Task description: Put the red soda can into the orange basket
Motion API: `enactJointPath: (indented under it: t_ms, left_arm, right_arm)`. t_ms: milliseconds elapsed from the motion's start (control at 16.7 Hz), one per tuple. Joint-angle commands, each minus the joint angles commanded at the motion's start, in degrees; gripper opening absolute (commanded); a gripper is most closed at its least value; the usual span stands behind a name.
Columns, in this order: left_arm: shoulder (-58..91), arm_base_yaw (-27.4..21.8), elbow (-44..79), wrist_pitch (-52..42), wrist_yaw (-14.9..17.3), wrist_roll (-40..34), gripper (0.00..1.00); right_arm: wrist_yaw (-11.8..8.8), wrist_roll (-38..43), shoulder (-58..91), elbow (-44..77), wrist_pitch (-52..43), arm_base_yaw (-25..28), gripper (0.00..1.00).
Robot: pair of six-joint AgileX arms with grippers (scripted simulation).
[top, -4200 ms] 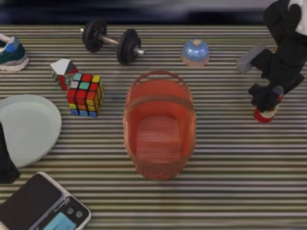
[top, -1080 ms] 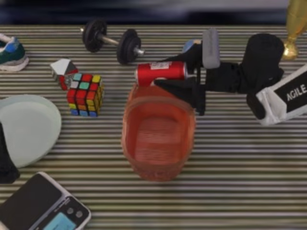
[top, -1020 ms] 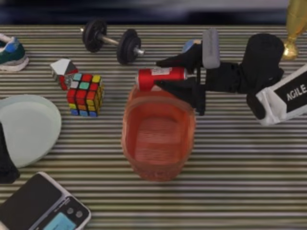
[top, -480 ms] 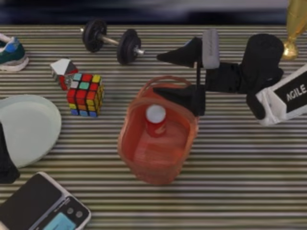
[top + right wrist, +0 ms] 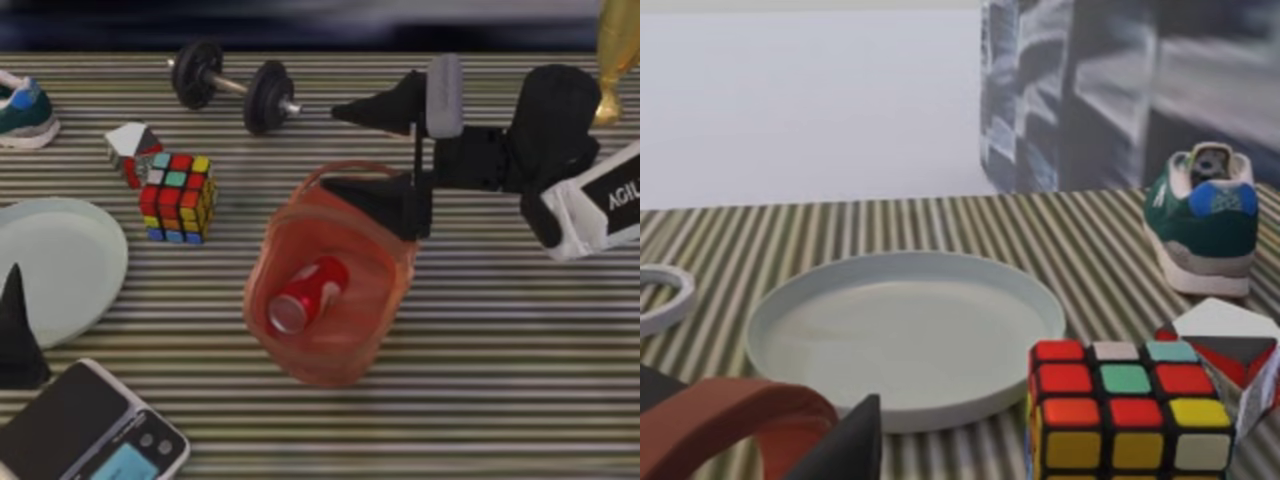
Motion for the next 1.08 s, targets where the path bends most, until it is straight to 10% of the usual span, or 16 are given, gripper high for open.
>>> enactJointPath:
  t_ms: [420, 1080]
  left_arm:
    - [24.4, -8.6, 18.9, -22.1, 2.0, 10.9, 1.00]
    - [76.5, -26.1, 84.3, -53.4, -0.9, 42.4, 1.00]
  right_arm:
    - [11.0, -1.6, -22.3, -14.2, -10.8, -3.4, 1.00]
    - [39.1, -2.7, -79.8, -45.3, -39.3, -12.1, 1.00]
